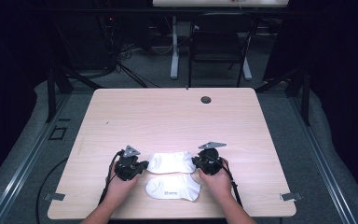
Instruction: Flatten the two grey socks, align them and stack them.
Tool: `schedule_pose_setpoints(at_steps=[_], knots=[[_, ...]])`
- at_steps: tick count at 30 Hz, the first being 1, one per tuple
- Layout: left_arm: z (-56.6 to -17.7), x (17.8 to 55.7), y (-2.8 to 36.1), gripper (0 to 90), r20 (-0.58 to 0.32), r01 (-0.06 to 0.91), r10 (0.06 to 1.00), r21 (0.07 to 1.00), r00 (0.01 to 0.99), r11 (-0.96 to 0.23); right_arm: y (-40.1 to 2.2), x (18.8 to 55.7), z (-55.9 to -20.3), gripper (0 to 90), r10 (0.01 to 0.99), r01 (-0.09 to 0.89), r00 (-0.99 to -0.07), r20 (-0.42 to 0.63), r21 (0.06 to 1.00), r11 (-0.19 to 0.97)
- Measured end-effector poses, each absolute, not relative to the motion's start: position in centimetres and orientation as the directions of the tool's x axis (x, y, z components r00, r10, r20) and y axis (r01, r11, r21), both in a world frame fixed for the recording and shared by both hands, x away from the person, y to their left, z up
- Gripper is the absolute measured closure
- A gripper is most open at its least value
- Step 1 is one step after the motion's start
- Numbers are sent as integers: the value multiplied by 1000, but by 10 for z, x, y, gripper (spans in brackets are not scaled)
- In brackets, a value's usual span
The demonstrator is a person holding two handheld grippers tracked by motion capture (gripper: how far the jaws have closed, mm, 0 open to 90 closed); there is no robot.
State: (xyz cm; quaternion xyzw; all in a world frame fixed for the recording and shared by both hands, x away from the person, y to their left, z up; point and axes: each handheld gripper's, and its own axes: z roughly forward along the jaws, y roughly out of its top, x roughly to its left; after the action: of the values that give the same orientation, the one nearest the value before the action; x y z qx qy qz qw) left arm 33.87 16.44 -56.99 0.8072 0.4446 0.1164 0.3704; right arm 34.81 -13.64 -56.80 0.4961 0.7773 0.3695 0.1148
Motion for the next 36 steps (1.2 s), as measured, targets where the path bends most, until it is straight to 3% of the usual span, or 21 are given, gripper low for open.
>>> schedule_pose_setpoints(at_steps=[17,36], knots=[[-544,328,163,896,-175,606,779,736,602,-303,-141,326,-534,867,827,617,-537,168,747,249],[-529,291,164,895,-135,581,739,715,660,-388,-146,289,-521,867,783,603,-599,165,737,306]])
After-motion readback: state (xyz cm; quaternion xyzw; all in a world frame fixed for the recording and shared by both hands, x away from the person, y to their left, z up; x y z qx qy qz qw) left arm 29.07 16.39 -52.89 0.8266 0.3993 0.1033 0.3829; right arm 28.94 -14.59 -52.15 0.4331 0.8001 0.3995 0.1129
